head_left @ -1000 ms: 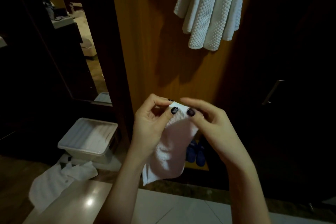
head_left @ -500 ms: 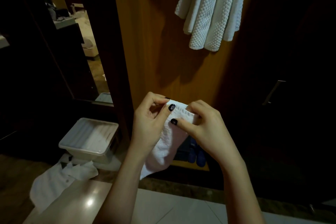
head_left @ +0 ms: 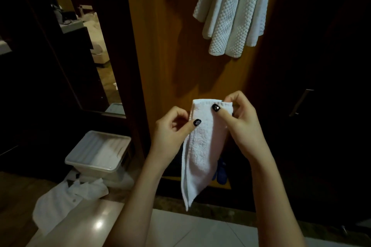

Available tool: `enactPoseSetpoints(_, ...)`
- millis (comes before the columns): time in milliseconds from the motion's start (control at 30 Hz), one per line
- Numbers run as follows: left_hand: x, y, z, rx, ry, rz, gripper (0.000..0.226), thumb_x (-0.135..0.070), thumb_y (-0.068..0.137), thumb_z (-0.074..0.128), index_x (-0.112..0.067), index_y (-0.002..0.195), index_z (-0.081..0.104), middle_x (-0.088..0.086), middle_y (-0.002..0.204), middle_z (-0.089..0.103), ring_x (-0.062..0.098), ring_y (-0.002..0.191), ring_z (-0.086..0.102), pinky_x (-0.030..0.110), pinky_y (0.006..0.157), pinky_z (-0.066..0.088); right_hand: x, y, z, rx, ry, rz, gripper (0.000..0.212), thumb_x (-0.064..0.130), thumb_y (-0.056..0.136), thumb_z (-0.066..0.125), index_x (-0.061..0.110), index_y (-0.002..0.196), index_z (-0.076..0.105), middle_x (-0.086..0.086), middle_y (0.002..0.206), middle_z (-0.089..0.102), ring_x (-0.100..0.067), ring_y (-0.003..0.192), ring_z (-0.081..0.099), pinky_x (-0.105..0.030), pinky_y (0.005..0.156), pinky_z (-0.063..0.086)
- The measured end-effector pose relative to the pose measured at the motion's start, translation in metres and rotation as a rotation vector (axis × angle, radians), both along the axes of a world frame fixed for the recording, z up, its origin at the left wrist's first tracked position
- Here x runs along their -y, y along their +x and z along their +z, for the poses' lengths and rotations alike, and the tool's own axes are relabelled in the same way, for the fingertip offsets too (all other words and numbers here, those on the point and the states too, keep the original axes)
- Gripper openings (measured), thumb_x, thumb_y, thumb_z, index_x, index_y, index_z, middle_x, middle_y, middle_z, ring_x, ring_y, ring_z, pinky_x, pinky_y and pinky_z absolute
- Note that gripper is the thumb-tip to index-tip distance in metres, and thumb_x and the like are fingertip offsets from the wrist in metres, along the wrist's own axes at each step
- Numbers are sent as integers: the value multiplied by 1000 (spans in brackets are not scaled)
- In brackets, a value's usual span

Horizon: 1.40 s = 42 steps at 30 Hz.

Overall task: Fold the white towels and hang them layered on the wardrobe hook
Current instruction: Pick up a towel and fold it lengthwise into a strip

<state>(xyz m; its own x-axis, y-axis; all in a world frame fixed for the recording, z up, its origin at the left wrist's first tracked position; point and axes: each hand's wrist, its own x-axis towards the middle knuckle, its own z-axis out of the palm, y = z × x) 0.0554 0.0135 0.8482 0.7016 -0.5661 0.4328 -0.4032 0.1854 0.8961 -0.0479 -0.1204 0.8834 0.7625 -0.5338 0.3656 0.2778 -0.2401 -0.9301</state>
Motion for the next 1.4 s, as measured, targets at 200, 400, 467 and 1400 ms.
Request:
enactPoseSetpoints(200, -2, 2, -6, -149, 108, -179, 79, -64, 90, 47, 14, 99, 58, 25, 89, 57, 25, 83, 52, 35, 76, 41, 27, 8, 29, 57, 64, 56, 15, 24, 87, 64, 22, 83, 50, 9, 76, 64, -10, 71, 62, -26, 59, 49)
enactPoseSetpoints(400, 0, 10, 7, 5, 91, -73, 46, -40, 95, 40, -1, 87, 62, -7, 78, 56, 10, 69, 51, 16, 67, 38, 50, 11, 45, -71, 56, 209, 12, 23, 84, 66, 29, 79, 56, 5, 80, 63, -15, 75, 58, -32, 62, 40)
enactPoseSetpoints(467, 1, 12, 9, 107, 113, 3, 35, -30, 97, 47, -4, 91, 69, -1, 92, 59, 14, 82, 56, 20, 70, 43, 55, 11, 45, -107, 52, 214, 14, 21, 84, 68, 23, 83, 54, 1, 83, 61, -21, 78, 55, -33, 63, 38)
enactPoseSetpoints(1400, 22, 8, 2, 123, 61, 67, 21, -13, 88, 70, -3, 77, 55, 16, 72, 55, 13, 66, 47, 22, 60, 37, 33, 35, 58, 165, -219, -347, 27, 7, 95, 61, 20, 79, 43, -8, 76, 45, -17, 70, 41, -32, 62, 34)
